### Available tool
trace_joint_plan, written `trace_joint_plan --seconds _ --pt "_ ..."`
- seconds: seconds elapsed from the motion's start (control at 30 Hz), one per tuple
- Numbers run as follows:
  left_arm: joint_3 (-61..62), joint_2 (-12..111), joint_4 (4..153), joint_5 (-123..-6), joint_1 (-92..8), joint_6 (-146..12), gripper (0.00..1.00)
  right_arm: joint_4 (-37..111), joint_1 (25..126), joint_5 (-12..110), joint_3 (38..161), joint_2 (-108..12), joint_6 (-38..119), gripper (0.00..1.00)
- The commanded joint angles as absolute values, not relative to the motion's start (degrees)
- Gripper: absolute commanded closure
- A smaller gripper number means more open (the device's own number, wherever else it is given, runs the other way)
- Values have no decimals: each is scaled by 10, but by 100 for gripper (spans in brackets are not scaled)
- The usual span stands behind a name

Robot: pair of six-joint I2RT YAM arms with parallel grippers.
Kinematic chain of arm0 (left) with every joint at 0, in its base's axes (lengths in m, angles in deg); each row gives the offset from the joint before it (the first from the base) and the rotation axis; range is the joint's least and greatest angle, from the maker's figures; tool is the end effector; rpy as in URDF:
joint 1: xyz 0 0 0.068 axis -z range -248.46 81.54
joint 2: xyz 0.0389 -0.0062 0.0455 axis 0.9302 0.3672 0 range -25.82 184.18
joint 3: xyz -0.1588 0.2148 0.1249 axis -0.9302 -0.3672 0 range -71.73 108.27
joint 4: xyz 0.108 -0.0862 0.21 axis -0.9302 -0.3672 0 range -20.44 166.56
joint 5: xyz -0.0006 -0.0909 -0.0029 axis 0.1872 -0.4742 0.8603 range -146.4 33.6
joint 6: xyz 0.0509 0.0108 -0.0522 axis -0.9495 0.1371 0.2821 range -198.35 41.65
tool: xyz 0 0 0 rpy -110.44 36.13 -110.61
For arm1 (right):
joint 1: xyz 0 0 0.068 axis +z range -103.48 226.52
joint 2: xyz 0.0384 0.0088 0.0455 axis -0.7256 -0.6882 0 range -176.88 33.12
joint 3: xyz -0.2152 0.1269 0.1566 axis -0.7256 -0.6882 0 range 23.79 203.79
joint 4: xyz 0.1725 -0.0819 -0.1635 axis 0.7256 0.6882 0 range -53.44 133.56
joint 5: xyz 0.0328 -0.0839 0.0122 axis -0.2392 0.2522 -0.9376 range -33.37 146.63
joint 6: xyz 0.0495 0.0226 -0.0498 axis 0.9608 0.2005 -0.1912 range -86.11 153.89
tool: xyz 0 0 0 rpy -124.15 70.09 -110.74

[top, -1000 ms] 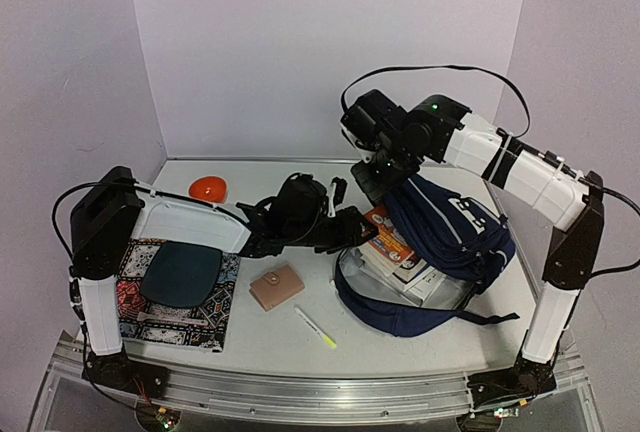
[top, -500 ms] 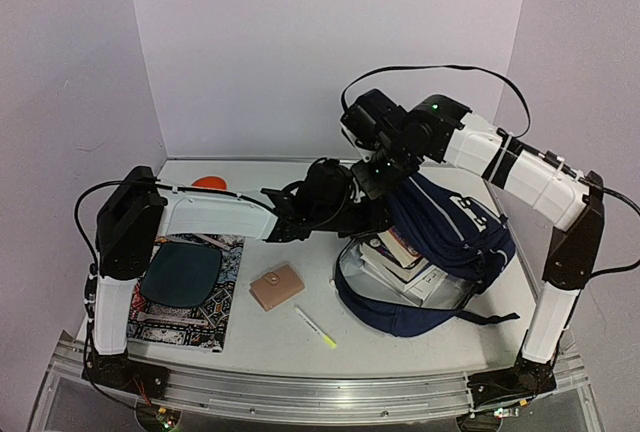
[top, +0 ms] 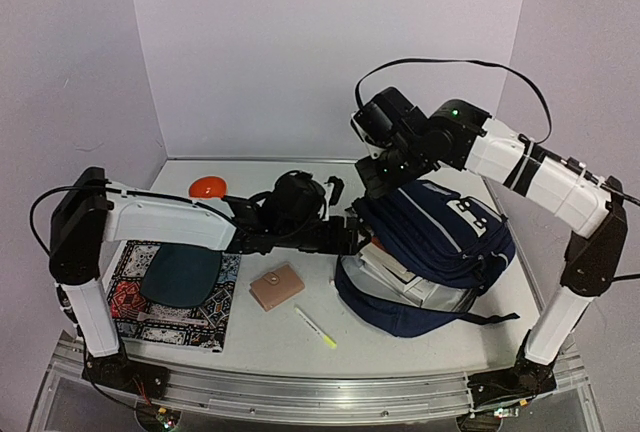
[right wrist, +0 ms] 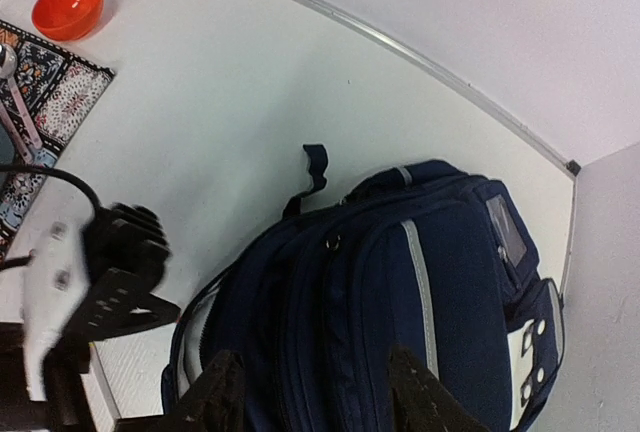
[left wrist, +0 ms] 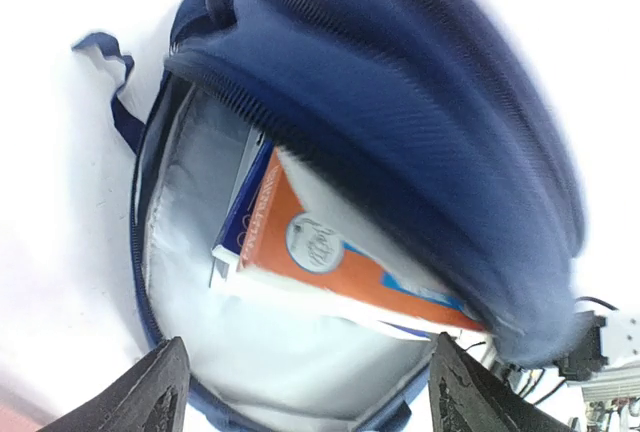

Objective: Pack the student bag
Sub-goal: Place the book in the largest pocket of the bag, then adjust the student bag at the center of the board.

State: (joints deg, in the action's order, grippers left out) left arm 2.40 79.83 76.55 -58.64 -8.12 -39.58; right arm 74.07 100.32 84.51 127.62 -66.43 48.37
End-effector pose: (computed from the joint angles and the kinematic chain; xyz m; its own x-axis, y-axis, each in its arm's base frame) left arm 0.2176 -0.3870 0.2474 -0.7558 0.0628 -0.6518 0.5279 0.6474 -0.5497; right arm 0.2619 0.3091 0.4031 -0.4338 -0.2186 -0.8741 -0.3861 0.9216 -0.0389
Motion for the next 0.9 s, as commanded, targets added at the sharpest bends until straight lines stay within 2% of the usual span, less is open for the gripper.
trace_joint_plan --seconds 0.0,0.2,0.3,0.5,0.67,0.87 --pt "-9 738 760 -558 -82 -428 17 749 1002 864 1235 -619 532 44" --pt "-39 734 747 -599 -131 -425 29 749 959 857 1121 -528 643 31" --pt "-19 760 743 -629 -155 -431 29 746 924 826 1048 -472 707 23" --pt "46 832 739 -703 -174 -437 29 722 854 788 889 -358 811 15" --pt "90 882 735 -734 -174 -430 27 651 777 712 777 -290 829 13" --pt "114 918 734 -766 -174 -424 30 536 727 620 680 -289 836 15"
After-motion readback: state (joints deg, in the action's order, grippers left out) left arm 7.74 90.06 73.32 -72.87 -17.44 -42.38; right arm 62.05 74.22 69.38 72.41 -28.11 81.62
